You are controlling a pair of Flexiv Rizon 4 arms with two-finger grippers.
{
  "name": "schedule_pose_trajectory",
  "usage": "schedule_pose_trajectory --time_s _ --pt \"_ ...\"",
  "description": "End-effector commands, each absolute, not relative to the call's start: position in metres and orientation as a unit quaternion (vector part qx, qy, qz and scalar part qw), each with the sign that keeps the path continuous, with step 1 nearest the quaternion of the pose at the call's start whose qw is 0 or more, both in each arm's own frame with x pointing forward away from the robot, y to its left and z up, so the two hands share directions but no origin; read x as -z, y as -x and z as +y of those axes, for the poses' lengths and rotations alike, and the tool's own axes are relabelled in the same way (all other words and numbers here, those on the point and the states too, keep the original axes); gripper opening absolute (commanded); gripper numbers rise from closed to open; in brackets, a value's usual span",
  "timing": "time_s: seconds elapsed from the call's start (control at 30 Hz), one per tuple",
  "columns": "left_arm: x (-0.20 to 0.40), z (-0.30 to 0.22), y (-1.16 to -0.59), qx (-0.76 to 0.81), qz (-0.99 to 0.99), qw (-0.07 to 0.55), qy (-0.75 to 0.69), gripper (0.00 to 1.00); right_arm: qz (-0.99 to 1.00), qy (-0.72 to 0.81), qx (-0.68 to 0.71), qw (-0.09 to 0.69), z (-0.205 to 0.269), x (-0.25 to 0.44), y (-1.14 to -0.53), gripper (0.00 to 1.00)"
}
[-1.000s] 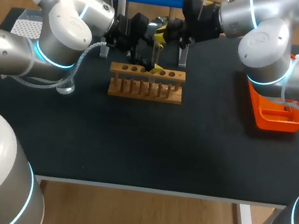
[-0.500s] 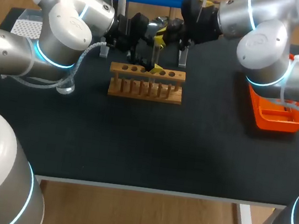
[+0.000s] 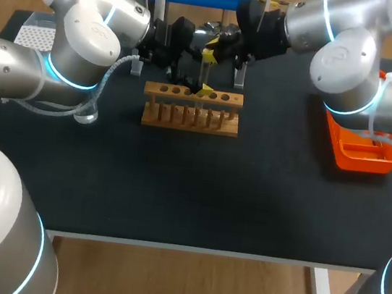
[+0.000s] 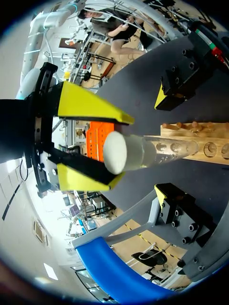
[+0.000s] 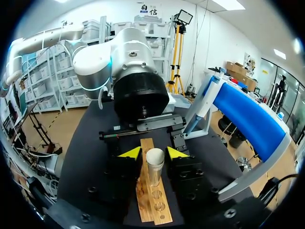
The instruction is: Invert the test tube, pick up the pipette, mount the tip to pipette, aspirate from beaker and dispense into the tube, eject the tip, return the pipette, and cap with the stopper.
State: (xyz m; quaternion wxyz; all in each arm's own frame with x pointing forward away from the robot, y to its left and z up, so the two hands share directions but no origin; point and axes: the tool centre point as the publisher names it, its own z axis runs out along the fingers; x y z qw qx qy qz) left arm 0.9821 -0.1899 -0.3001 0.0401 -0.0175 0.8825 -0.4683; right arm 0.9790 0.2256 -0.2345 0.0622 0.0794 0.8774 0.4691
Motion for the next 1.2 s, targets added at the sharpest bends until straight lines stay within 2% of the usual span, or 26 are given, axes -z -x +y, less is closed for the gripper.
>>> schedule_pose_trajectory --time_s 0.03,0.5,0.57,0.6,0.63,0.67,1.2 --pt "0.3 -0.19 -0.983 0.468 0.882 0.04 0.017 1.0 0.869 -0.088 -0.483 0.067 0.222 0.233 -0.98 1.0" --pt "0.3 -0.19 -0.983 0.468 0.882 0.04 0.017 1.0 0.772 -0.071 -0.628 0.07 0.194 0.217 -0.979 0.99" --pt "0.3 -0.19 -0.983 0.468 0.882 0.04 0.017 1.0 0.759 -0.066 -0.644 0.068 0.194 0.214 -0.978 0.46" --pt "0.3 -0.19 -0.983 0.468 0.882 0.04 0.017 1.0 0.754 -0.063 -0.65 0.071 0.194 0.213 -0.977 0.36" --pt "0.3 -0.19 -0.983 0.468 0.882 0.04 0.017 1.0 0.748 -0.063 -0.657 0.069 0.195 0.213 -0.976 0.11" --pt "0.3 -0.19 -0.983 0.468 0.882 0.04 0.017 1.0 0.742 -0.061 -0.664 0.067 0.195 0.212 -0.976 0.0" --pt "0.3 -0.19 -0.983 0.468 0.882 0.04 0.017 1.0 0.695 -0.022 -0.717 0.05 0.212 0.203 -0.971 0.0"
